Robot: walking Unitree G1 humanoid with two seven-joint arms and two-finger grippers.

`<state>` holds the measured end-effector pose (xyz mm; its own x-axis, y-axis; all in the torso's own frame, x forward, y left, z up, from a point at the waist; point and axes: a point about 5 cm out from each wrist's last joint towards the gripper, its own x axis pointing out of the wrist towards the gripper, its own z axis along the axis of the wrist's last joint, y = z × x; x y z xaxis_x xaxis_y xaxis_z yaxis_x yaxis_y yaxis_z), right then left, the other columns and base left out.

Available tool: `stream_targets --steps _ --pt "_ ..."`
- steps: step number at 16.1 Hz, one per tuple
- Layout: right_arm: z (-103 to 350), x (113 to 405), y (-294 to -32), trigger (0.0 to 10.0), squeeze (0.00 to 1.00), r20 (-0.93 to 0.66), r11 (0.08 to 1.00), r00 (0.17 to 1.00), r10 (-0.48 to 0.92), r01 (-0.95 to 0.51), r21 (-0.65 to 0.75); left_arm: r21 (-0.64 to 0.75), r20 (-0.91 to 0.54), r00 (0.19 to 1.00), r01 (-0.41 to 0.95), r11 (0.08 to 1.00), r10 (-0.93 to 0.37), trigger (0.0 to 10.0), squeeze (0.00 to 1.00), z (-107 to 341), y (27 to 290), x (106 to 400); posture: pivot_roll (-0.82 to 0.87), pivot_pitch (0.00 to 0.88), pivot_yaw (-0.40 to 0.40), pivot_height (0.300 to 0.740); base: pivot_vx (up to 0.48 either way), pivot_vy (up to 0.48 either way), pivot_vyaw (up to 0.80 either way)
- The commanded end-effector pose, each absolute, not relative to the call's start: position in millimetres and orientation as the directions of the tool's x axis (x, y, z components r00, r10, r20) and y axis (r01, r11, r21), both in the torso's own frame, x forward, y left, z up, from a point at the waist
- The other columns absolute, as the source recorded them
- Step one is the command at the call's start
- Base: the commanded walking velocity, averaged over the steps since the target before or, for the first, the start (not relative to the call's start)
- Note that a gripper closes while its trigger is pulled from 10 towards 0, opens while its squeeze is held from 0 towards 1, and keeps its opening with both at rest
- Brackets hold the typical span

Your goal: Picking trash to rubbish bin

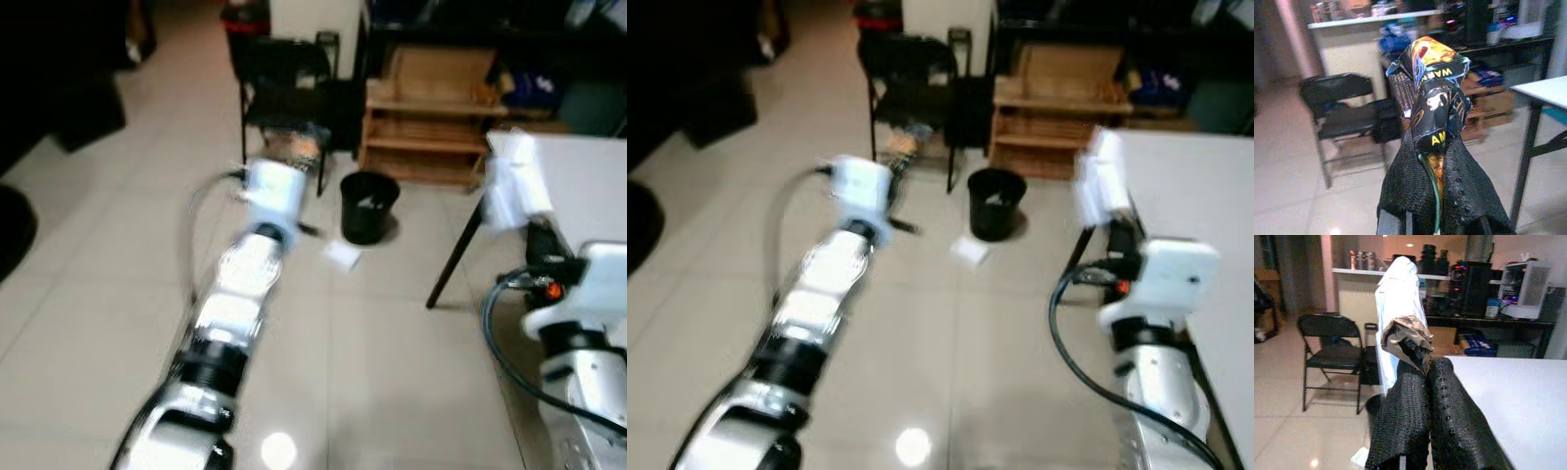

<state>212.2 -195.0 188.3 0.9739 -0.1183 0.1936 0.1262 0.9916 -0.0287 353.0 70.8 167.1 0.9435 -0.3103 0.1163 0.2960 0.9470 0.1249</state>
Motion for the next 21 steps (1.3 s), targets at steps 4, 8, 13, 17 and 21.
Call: stream_targets --steps 4,8,13,17,21 --pt "192.9 211.2 -191.4 10.0 0.0 0.211 0.993 0.972 -0.107 0.113 -0.019 0.133 0.126 0.951 0.265 0.955 -0.281 0.0 0.0 171.2 82.0 356.4 0.05 0.066 -0.005 0.74 0.416 0.0 -0.8" --pt "193.3 210.9 -191.0 10.0 0.0 0.216 0.994 0.971 -0.103 0.11 -0.024 0.137 0.122 0.95 0.272 0.952 -0.289 0.0 0.0 170.3 80.7 356.0 0.05 0.067 -0.004 0.74 0.389 0.218 -0.2" --pt "193.5 211.5 -190.3 10.0 0.0 0.216 0.994 0.971 -0.098 0.106 -0.025 0.138 0.125 0.948 0.274 0.952 -0.291 0.0 0.0 170.8 79.7 356.2 0.05 0.063 -0.004 0.74 0.382 0.291 0.0" --pt "193.6 212.5 -187.9 10.0 0.0 0.218 0.995 0.973 -0.08 0.093 -0.048 0.138 0.125 0.949 0.273 0.952 -0.29 0.0 0.0 170.9 79.4 356.5 0.06 0.062 -0.004 0.74 0.382 0.292 0.25" --pt "193.6 213.1 -187.9 10.0 0.0 0.22 0.995 0.972 -0.083 0.095 -0.043 0.142 0.125 0.948 0.275 0.951 -0.293 0.0 0.0 170.8 79.8 356.6 0.06 0.062 -0.005 0.74 0.379 0.293 0.12"
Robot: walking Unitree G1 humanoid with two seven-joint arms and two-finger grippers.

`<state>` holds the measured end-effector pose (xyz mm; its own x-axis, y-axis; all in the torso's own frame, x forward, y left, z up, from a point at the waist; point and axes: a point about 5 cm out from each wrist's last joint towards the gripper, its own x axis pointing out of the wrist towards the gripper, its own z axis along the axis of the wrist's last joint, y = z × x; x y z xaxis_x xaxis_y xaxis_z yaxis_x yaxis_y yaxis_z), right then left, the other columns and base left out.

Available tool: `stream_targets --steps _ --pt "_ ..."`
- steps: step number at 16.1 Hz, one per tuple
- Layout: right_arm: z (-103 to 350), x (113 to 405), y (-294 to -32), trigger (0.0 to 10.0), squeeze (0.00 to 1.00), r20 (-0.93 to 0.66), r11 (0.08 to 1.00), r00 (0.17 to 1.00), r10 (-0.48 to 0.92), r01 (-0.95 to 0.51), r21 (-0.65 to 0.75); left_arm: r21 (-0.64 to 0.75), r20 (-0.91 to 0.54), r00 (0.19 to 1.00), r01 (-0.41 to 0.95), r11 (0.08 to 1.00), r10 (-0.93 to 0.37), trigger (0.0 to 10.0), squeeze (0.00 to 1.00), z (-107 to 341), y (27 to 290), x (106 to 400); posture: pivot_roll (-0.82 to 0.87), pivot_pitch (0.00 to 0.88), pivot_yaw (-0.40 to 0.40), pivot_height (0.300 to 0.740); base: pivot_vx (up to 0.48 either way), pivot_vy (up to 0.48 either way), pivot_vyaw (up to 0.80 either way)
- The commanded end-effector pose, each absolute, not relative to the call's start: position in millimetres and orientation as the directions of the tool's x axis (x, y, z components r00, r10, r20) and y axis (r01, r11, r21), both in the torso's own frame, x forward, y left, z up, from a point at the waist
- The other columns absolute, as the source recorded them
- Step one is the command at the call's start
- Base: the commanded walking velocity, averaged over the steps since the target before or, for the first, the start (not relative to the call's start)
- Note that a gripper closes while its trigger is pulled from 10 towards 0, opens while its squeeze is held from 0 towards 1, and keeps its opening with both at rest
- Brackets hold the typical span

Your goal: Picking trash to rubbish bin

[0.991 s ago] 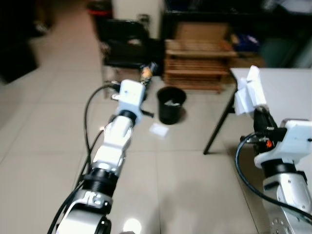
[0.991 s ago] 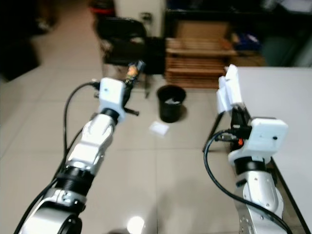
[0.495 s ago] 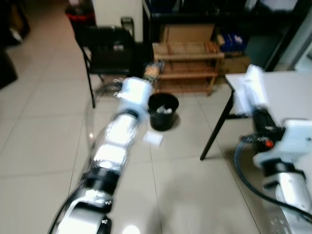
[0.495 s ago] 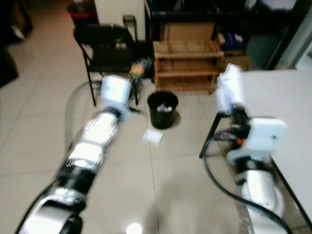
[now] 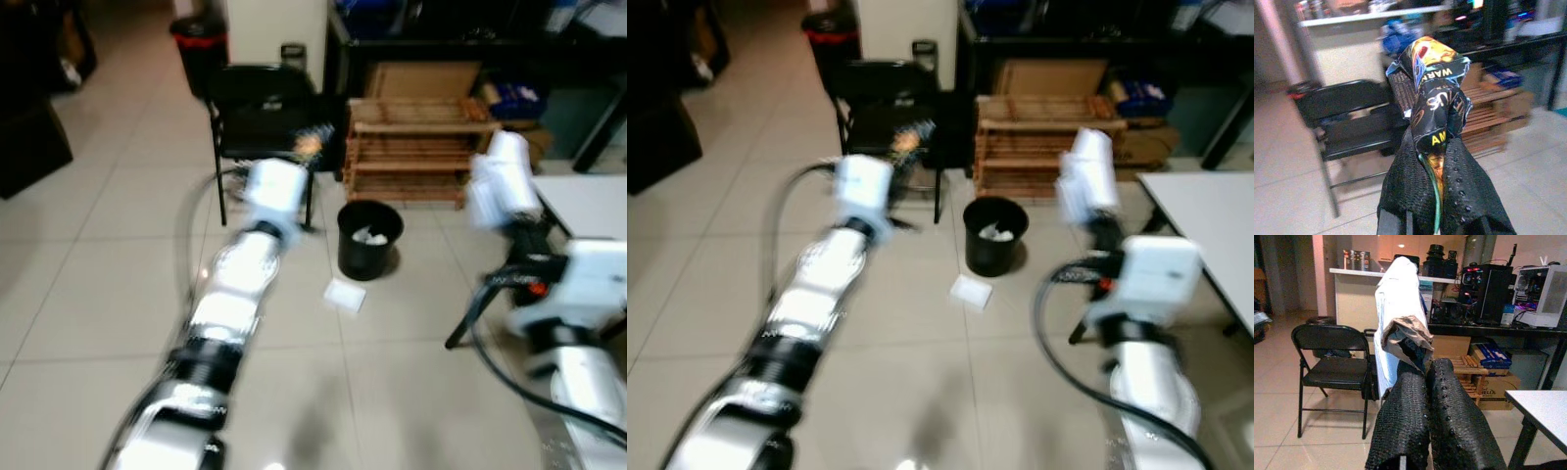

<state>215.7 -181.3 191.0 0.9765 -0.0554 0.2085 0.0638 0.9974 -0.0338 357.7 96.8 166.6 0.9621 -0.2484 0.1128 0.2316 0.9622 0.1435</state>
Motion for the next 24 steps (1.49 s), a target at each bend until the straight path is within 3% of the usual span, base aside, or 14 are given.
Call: stream_targets --steps 1,3,4,7,8,9,11,12,13,16,24 --pt "193.7 213.2 -188.0 10.0 0.0 0.221 0.995 0.972 -0.084 0.095 -0.042 0.141 0.126 0.948 0.275 0.951 -0.293 0.0 0.0 170.8 79.6 356.6 0.06 0.062 -0.006 0.74 0.382 0.289 0.0" --pt "193.5 213.6 -188.2 10.0 0.0 0.221 0.995 0.972 -0.084 0.095 -0.041 0.126 0.13 0.948 0.275 0.953 -0.291 0.0 0.0 171.1 79.0 356.6 0.06 0.06 -0.006 0.74 0.163 0.377 0.0" --pt "193.4 214.4 -188.2 10.0 0.0 0.222 0.995 0.972 -0.083 0.094 -0.04 0.128 0.134 0.948 0.273 0.953 -0.29 2.8 0.0 171.7 78.8 357.3 0.06 0.058 -0.007 0.74 0.0 0.0 0.0" --pt "193.7 218.7 -186.5 10.0 0.0 0.23 0.995 0.97 -0.084 0.094 -0.035 0.124 0.125 0.95 0.27 0.955 -0.285 7.1 0.0 174.5 78.6 362.8 0.07 0.055 0.002 0.74 0.0 0.0 0.0" --pt "193.8 218.6 -186.1 10.0 0.0 0.231 0.995 0.969 -0.085 0.095 -0.032 0.119 0.128 0.952 0.264 0.957 -0.278 7.1 0.0 175.9 79.6 363.7 0.07 0.061 0.003 0.74 0.0 0.0 0.0" --pt "192.3 217.0 -185.7 10.0 0.0 0.227 0.995 0.97 -0.087 0.096 -0.028 0.115 0.125 0.954 0.26 0.959 -0.274 4.7 0.0 175.2 80.8 363.7 0.07 0.061 0.003 0.74 0.0 0.0 0.0" --pt "191.3 215.8 -185.4 10.0 0.0 0.222 0.995 0.971 -0.087 0.095 -0.026 0.108 0.108 0.957 0.259 0.96 -0.271 1.5 0.0 171.4 81.9 363.3 0.07 0.065 0.001 0.74 0.0 0.0 0.0" --pt "191.4 215.7 -185.5 10.0 0.0 0.222 0.995 0.971 -0.087 0.095 -0.026 0.105 0.105 0.957 0.26 0.96 -0.271 1.5 0.0 171.0 81.8 363.4 0.07 0.065 0.001 0.74 0.0 0.0 0.0" --pt "191.6 215.7 -186.1 10.0 0.0 0.223 0.995 0.971 -0.089 0.098 -0.027 0.105 0.101 0.957 0.263 0.959 -0.274 0.0 0.0 170.5 81.4 363.9 0.06 0.068 0.001 0.74 0.0 0.0 0.0" --pt "191.9 215.9 -186.7 10.0 0.0 0.225 0.994 0.97 -0.092 0.101 -0.029 0.105 0.091 0.955 0.273 0.956 -0.282 0.0 0.0 170.0 80.6 365.2 0.06 0.063 0.002 0.74 0.116 0.0 0.0" --pt "191.9 216.6 -186.3 10.0 0.0 0.228 0.994 0.969 -0.095 0.104 -0.03 0.107 0.084 0.956 0.273 0.956 -0.282 0.0 0.0 169.0 81.1 365.8 0.06 0.056 0.007 0.74 0.48 0.0 0.0"
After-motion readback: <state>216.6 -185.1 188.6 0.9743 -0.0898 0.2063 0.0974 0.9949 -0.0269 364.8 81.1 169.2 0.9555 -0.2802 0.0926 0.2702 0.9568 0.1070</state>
